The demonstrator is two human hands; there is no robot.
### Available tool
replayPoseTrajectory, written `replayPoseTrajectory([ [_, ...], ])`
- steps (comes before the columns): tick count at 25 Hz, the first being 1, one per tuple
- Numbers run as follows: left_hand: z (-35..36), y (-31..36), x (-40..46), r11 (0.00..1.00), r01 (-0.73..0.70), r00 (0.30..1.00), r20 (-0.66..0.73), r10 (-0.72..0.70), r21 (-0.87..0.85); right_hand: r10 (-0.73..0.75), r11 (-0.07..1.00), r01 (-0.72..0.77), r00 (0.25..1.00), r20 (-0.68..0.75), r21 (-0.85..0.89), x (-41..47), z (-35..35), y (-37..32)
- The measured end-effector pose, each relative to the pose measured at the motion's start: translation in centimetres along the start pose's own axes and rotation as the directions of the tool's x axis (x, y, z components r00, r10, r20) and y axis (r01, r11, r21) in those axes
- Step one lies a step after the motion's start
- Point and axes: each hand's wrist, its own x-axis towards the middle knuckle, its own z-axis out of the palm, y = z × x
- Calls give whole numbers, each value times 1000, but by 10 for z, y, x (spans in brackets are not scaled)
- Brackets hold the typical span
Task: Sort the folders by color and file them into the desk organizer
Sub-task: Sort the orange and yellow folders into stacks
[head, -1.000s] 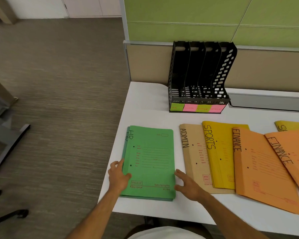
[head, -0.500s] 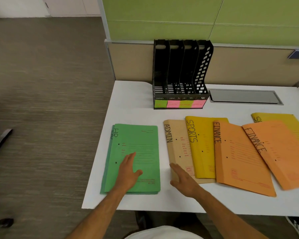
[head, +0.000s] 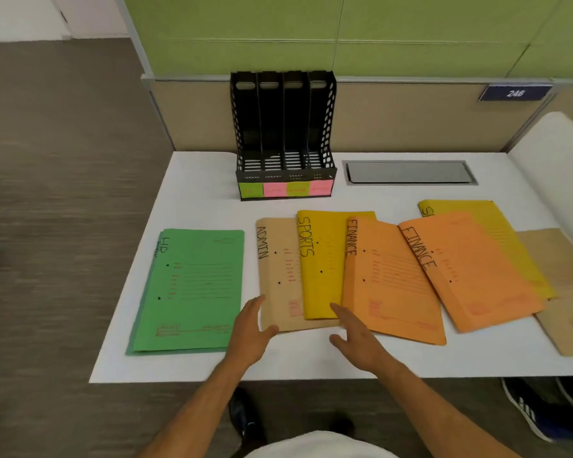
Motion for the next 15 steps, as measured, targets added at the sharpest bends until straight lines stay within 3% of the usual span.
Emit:
replayPoseTrajectory([
  [15, 103, 98, -3, 999, -32, 997, 74, 34, -35, 122, 986, -112, 989, -81, 120, -57, -75, 118],
])
